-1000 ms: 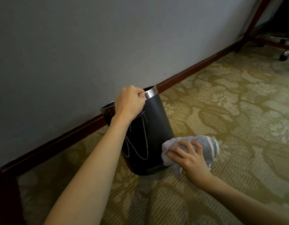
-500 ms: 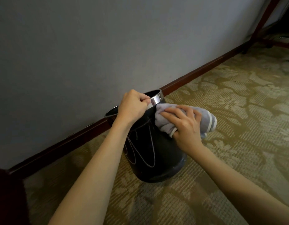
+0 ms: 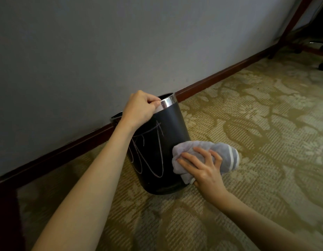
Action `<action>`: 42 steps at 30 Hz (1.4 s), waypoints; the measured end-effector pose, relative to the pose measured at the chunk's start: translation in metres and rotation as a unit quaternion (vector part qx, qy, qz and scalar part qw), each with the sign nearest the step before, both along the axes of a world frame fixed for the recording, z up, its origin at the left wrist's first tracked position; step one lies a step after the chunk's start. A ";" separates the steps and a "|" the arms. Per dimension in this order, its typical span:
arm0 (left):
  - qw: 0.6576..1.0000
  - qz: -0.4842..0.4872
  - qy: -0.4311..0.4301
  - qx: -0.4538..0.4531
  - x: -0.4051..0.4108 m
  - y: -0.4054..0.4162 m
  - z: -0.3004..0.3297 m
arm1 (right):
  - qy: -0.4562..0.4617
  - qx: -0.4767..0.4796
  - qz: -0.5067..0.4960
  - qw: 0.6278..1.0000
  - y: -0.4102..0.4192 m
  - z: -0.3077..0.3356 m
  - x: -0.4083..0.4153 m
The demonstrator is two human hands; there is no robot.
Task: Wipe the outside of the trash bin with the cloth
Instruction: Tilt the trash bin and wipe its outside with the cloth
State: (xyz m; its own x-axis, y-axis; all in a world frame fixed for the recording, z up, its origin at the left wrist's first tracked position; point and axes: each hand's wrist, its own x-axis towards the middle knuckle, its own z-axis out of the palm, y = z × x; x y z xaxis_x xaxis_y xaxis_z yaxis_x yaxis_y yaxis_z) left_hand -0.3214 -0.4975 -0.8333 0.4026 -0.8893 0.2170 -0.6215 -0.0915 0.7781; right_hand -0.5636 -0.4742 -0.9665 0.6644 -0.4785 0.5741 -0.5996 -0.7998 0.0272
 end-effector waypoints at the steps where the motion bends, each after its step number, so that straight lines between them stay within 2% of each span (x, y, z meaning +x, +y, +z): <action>1: 1.000 0.003 -0.002 -0.003 0.002 0.001 -0.001 | 0.017 0.001 0.005 1.000 0.001 -0.003 -0.005; 9: 1.000 -0.005 0.011 -0.013 0.000 0.007 0.000 | 0.052 0.070 0.033 0.996 -0.009 0.017 -0.012; 14: 0.999 -0.031 0.030 0.025 -0.009 0.009 0.001 | -0.038 0.075 0.016 0.996 -0.025 0.047 0.009; 18: 0.997 -0.059 0.039 0.015 -0.025 0.012 0.000 | -0.103 0.018 -0.020 0.994 -0.035 0.074 0.033; 21: 0.997 -0.062 0.052 0.020 -0.027 0.013 0.000 | -0.117 -0.015 -0.029 0.993 -0.023 0.070 0.036; 26: 0.998 -0.052 0.037 0.021 -0.031 0.014 -0.002 | -0.036 -0.040 0.011 0.998 -0.006 0.045 0.013; 32: 0.999 -0.042 0.022 0.023 -0.032 0.011 0.000 | 0.074 0.002 0.067 0.995 0.008 0.016 -0.022; 35: 0.999 -0.046 0.009 0.018 -0.032 0.010 0.000 | 0.106 0.010 0.079 0.991 0.009 0.024 -0.022; 38: 0.998 -0.047 -0.028 0.015 -0.031 0.009 -0.001 | 0.055 0.024 0.085 0.995 0.001 0.048 -0.004; 42: 0.999 -0.051 0.000 -0.016 -0.033 0.011 -0.001 | -0.059 0.015 0.071 0.996 -0.016 0.085 0.031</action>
State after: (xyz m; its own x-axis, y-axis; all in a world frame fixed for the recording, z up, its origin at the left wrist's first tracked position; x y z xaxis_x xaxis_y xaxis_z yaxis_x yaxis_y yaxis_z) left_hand -0.3541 -0.4867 -0.8345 0.3111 -0.9183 0.2449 -0.6256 -0.0039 0.7801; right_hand -0.5326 -0.4902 -0.8813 0.6558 -0.4031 0.6383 -0.4778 -0.8762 -0.0624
